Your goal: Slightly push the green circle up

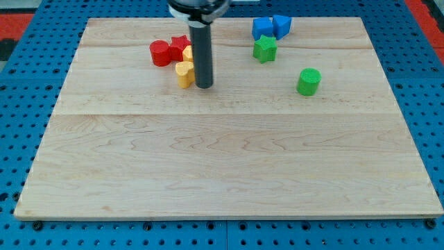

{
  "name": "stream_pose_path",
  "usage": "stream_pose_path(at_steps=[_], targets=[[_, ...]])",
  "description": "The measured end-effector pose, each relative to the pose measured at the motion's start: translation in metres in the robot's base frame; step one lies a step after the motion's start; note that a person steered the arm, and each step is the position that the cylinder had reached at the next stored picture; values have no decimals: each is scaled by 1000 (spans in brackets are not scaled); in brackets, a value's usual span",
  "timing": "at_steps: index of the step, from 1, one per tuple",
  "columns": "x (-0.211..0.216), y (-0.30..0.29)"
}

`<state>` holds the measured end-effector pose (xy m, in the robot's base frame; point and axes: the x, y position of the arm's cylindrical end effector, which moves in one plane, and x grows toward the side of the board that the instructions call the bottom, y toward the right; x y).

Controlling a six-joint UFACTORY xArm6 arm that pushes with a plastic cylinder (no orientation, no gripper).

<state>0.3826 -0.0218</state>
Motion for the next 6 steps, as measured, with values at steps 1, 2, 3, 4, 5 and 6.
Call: stream_pose_path(at_steps=[1,2,3,4,5,6], targets=[[-19,-31],[-41,-83],[8,-34],[41,70],[45,127],[41,182]])
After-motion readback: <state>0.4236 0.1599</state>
